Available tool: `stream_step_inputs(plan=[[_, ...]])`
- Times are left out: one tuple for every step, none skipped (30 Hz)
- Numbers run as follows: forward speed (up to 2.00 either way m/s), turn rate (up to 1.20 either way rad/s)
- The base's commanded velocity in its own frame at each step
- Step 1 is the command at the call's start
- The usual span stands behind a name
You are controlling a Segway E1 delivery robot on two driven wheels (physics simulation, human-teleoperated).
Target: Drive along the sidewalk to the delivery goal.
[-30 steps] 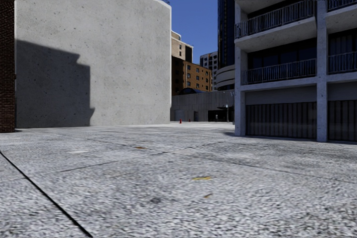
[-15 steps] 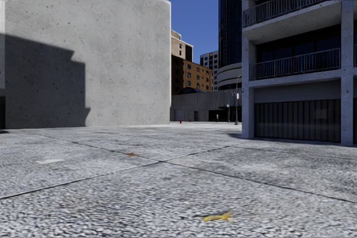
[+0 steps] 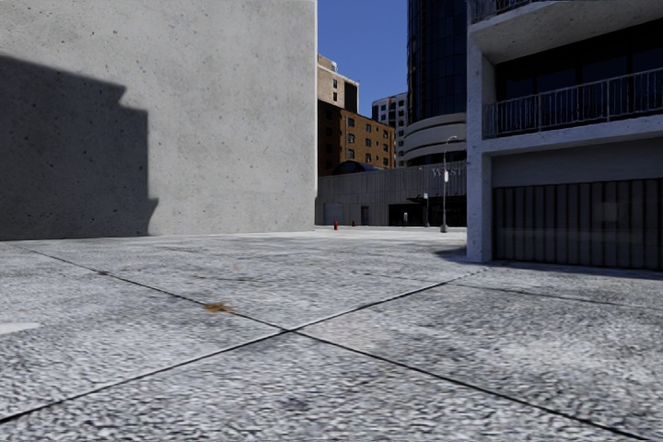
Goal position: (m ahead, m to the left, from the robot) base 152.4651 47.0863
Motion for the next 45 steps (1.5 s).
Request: stream_step_inputs(plan=[[2.0,0.0],[2.0,0.0],[2.0,0.0],[2.0,0.0],[2.0,0.0],[2.0,0.0],[2.0,0.0],[2.0,0.0],[2.0,0.0],[2.0,0.0],[2.0,0.0],[2.0,0.0],[2.0,0.0],[2.0,0.0],[2.0,0.0],[2.0,0.0],[2.0,0.0],[2.0,0.0],[2.0,0.0],[2.0,0.0],[2.0,0.0],[2.0,0.0],[2.0,0.0],[2.0,0.0],[2.0,0.0],[2.0,0.0],[2.0,0.0],[2.0,0.0],[2.0,0.0],[2.0,0.0],[2.0,0.0],[2.0,0.0],[2.0,0.0],[2.0,0.0],[2.0,0.0],[2.0,0.0],[2.0,0.0],[2.0,0.0],[2.0,0.0],[2.0,0.0],[2.0,0.0],[2.0,0.0],[2.0,0.0],[2.0,0.0],[2.0,0.0]])
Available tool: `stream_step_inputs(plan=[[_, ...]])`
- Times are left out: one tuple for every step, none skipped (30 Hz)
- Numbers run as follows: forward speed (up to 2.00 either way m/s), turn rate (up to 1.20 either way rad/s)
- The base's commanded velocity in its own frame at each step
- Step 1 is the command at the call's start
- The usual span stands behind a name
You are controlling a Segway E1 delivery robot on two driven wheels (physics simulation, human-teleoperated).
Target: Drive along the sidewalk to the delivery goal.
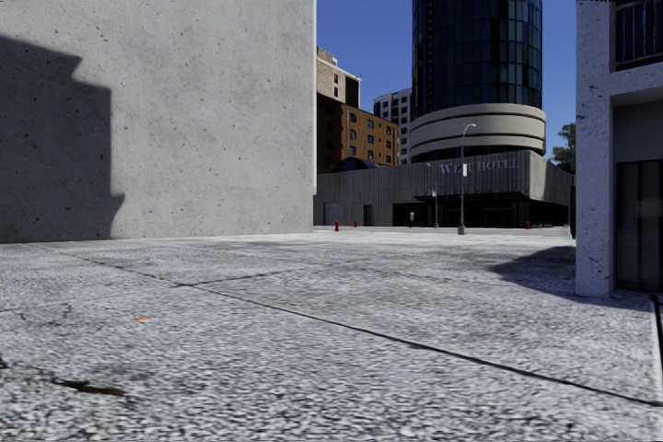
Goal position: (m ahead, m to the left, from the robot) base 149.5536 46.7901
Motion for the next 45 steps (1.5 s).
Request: stream_step_inputs(plan=[[2.0,0.0],[2.0,0.0],[2.0,0.0],[2.0,0.0],[2.0,0.0],[2.0,0.0],[2.0,0.0],[2.0,0.0],[2.0,0.0],[2.0,0.0],[2.0,0.0],[2.0,0.0],[2.0,0.0],[2.0,0.0],[2.0,0.0],[2.0,0.0],[2.0,0.0],[2.0,0.0],[2.0,0.0],[2.0,0.0],[2.0,0.0],[2.0,0.0],[2.0,0.0],[2.0,0.0],[2.0,0.0],[2.0,0.0],[2.0,0.0],[2.0,0.0],[2.0,0.0],[2.0,0.0],[2.0,0.0],[2.0,0.0],[2.0,0.0],[2.0,0.0],[2.0,0.0],[2.0,0.0],[2.0,0.0],[2.0,0.0],[2.0,0.0],[2.0,0.0],[2.0,0.0],[2.0,0.0],[2.0,0.0],[2.0,0.0],[2.0,0.0]])
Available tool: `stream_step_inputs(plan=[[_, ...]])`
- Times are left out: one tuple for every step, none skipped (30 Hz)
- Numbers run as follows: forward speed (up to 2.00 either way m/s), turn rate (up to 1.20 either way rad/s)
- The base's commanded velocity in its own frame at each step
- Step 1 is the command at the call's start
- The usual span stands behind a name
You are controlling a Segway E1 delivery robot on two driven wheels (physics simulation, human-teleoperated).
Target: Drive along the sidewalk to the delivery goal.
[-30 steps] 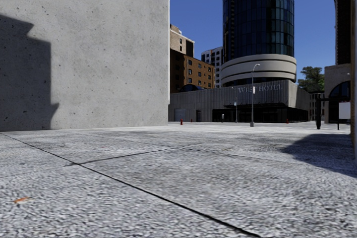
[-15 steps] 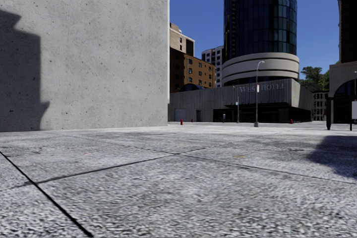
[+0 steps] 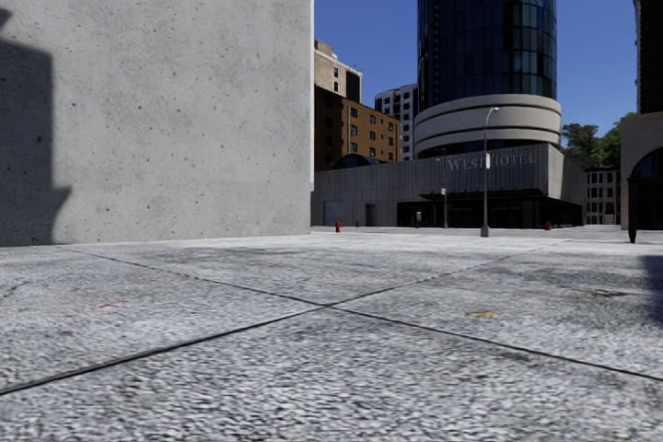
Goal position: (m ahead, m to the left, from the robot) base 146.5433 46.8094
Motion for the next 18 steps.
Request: stream_step_inputs(plan=[[2.0,0.0],[2.0,0.0],[2.0,0.0],[2.0,0.0],[2.0,0.0],[2.0,0.0],[2.0,0.0],[2.0,0.0],[2.0,0.0],[2.0,0.0],[2.0,0.0],[2.0,0.0],[2.0,0.0],[2.0,0.0],[2.0,0.0],[2.0,0.0],[2.0,0.0],[2.0,0.0]])
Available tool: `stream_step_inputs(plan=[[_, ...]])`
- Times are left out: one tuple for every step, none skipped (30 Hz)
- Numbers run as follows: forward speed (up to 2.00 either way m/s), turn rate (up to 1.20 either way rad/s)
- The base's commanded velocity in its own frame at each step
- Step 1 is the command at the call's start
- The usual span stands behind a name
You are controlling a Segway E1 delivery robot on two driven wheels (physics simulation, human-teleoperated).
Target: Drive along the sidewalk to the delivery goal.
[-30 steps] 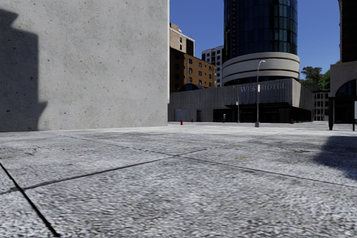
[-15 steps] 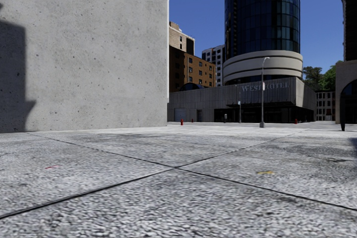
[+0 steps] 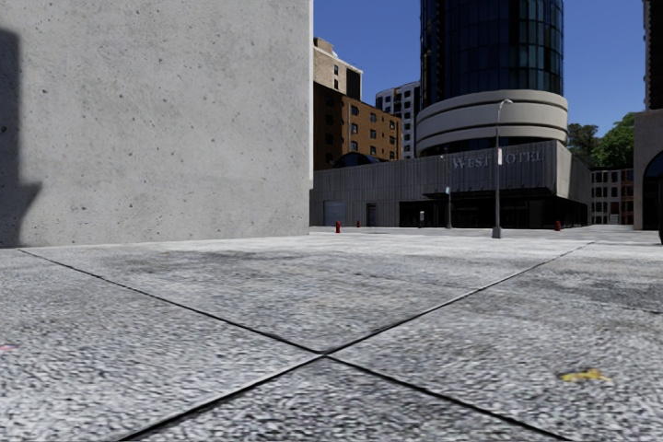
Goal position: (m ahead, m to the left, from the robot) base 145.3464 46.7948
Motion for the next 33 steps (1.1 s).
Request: stream_step_inputs(plan=[[2.0,0.0],[2.0,0.0],[2.0,0.0],[2.0,0.0],[2.0,0.0],[2.0,0.0],[2.0,0.0],[2.0,0.0],[2.0,0.0],[2.0,0.0],[2.0,0.0],[2.0,0.0],[2.0,0.0],[2.0,0.0],[2.0,0.0],[2.0,0.0],[2.0,0.0],[2.0,0.0],[2.0,0.0],[2.0,0.0],[2.0,0.0],[2.0,0.0],[2.0,0.0],[2.0,0.0],[2.0,0.0],[2.0,0.0],[2.0,0.0],[2.0,0.0],[2.0,0.0],[2.0,0.0],[2.0,0.0],[2.0,0.0],[2.0,0.0]])
